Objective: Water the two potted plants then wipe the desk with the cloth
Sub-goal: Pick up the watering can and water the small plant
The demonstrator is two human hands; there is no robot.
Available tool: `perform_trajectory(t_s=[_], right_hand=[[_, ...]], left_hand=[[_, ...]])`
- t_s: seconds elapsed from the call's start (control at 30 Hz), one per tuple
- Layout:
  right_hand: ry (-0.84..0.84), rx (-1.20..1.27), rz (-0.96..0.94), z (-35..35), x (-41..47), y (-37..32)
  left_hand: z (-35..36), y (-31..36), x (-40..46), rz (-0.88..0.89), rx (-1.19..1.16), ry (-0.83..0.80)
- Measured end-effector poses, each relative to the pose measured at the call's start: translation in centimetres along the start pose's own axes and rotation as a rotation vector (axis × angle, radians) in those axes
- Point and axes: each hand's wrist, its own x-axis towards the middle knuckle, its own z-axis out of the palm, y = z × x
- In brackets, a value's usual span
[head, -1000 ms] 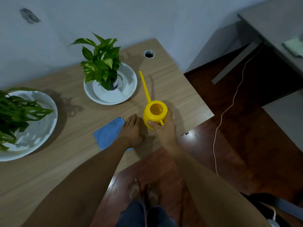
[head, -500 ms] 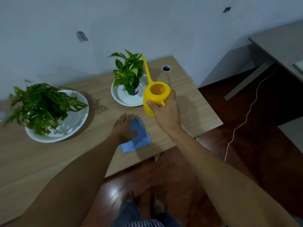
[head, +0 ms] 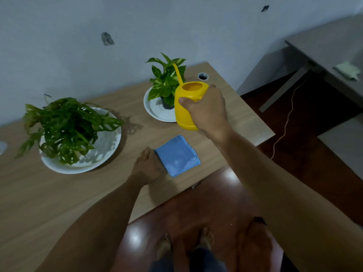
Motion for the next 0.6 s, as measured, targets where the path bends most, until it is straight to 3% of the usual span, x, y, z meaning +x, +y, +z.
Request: perform_trajectory(t_s=[0.37,0.6], right_hand=[[-0.039,-0.205,-0.001,0.8,0.3,-2.7],[-0.073,-0.197,-0.012,-0.3,0.5,-4.6]], left_hand=[[2.5,-2.7,-0.6,0.048,0.024,-0.02],[2.7,-2.4,-0.8,0.036,0.021,-0.034]])
